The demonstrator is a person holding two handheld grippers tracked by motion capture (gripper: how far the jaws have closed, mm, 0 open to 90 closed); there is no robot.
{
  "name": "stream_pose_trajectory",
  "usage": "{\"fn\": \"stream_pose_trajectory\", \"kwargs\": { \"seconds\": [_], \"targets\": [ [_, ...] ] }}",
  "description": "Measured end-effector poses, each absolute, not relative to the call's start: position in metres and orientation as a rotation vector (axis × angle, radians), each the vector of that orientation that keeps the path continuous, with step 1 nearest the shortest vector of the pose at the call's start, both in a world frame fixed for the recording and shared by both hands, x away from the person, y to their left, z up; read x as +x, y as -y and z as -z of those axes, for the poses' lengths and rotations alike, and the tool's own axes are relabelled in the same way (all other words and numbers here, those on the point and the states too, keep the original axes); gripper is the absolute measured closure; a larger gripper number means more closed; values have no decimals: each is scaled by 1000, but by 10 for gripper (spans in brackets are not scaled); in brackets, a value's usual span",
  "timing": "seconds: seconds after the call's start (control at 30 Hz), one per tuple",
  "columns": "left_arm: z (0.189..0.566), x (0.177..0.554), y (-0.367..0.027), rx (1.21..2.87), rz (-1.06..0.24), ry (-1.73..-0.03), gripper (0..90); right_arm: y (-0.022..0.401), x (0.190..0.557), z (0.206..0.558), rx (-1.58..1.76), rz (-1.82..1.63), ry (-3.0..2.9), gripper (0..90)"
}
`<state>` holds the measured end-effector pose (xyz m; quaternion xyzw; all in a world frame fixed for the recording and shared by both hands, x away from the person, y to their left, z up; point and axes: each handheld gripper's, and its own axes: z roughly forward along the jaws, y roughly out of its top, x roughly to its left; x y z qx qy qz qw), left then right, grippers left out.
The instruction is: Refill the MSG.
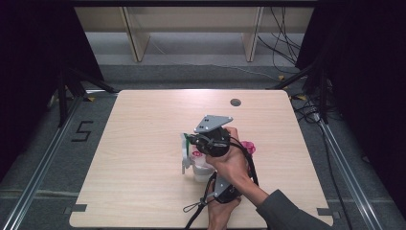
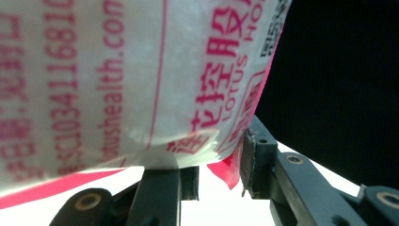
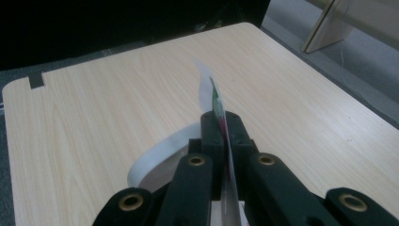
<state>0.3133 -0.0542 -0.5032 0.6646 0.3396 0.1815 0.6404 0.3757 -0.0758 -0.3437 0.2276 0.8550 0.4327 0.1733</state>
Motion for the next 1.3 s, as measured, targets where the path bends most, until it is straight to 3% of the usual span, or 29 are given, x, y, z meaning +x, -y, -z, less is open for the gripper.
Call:
{"fn": "stream_pose_trajectory", "kwargs": {
  "seconds": [0.7,0.73,1.3],
  "targets": [
    [504,313,55,1517,-413,-772,712,76,376,345,642,-1216,-2426,899],
    [503,311,64,1397,-353,-796,712,74,374,345,668,-1215,-2429,899],
    [502,312,63,1397,-352,-794,714,73,376,345,630,-1209,-2431,899]
  ]
}}
